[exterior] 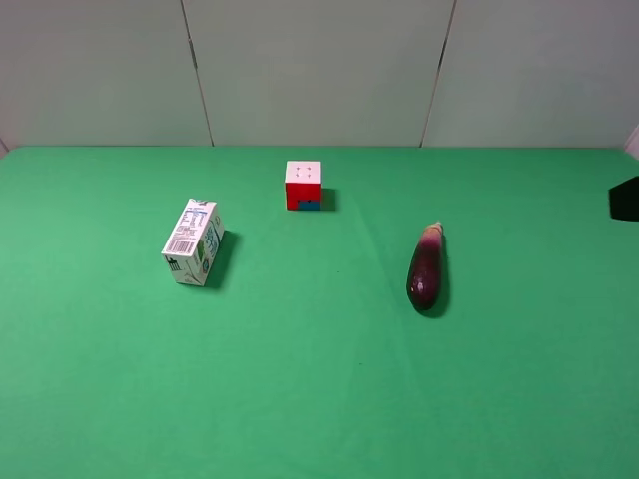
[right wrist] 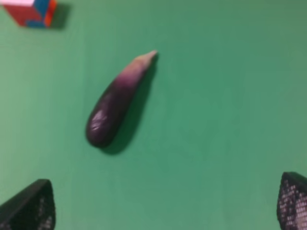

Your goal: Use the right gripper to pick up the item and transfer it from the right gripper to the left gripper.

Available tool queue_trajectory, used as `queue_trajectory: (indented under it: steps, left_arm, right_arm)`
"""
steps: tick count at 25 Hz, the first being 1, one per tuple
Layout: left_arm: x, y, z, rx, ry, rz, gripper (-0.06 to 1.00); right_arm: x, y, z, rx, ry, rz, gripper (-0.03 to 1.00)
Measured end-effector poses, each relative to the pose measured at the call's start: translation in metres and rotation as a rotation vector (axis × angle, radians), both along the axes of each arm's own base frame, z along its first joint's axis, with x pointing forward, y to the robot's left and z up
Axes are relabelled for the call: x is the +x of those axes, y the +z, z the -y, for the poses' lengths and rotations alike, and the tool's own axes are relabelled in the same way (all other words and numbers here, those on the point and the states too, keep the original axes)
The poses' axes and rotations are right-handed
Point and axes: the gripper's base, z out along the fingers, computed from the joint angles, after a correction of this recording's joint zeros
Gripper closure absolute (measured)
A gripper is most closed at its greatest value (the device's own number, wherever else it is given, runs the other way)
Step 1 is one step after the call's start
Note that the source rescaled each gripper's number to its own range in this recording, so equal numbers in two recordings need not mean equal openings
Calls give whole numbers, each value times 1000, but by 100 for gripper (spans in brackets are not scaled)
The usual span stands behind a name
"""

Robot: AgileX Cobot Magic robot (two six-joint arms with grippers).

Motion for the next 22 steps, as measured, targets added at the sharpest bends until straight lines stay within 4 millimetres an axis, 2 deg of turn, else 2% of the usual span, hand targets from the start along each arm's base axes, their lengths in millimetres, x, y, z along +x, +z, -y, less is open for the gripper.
queue_trajectory:
  steps: [10,22]
  left_arm:
    - [0,0,0,0,0,0,-6]
    - [0,0,0,0,0,0,-6]
  right_arm:
    - [39,-35,-41,-18,138,-222,-3]
    - [80,-86,-86,54,23,-383,-3]
